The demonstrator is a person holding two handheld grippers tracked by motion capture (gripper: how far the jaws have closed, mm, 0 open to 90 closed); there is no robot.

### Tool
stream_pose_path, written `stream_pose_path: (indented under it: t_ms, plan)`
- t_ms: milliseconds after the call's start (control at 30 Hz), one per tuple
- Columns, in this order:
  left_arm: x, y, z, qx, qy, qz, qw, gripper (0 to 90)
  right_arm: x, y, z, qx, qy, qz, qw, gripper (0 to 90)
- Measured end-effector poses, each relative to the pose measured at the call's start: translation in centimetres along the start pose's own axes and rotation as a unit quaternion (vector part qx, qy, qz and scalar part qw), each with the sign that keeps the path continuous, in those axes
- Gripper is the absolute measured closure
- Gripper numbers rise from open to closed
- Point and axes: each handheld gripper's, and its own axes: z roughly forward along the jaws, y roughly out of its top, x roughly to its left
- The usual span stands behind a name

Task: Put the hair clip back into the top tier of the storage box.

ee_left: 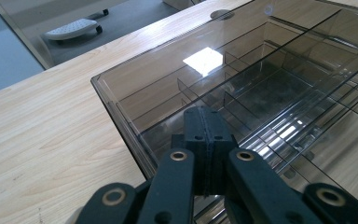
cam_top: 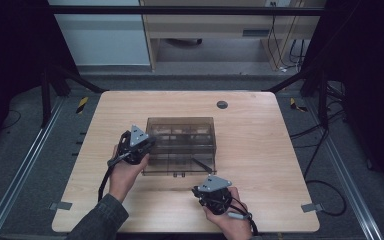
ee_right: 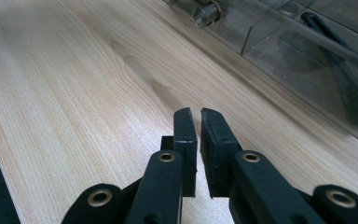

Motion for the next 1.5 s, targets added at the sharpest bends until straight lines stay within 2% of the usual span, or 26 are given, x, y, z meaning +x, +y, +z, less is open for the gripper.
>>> stream_pose_path:
  t_ms: [500, 733, 1100, 1500]
  plan:
    - [-0.1, -0.1, 0.0, -0.006, 0.0, -0.005, 1.0, 89.4, -0.1, 0.1, -0.1, -0.01, -0.011, 0.003, 0.9999, 84.3]
    - [-0.1, -0.1, 0.1, -0.007, -0.002, -0.006, 1.0, 89.6, -0.1, 0.5, -0.3, -0.031, -0.021, 0.004, 0.9993, 85.4]
    - [-0.1, 0.0, 0.1, -0.001, -0.001, -0.002, 1.0, 89.5, -0.1, 0.9, -0.5, -0.045, -0.03, -0.001, 0.9985, 90.0]
    - [-0.1, 0.0, 0.1, -0.001, -0.001, -0.001, 1.0, 89.6, -0.2, 1.5, -0.4, -0.063, -0.039, 0.002, 0.9973, 90.0]
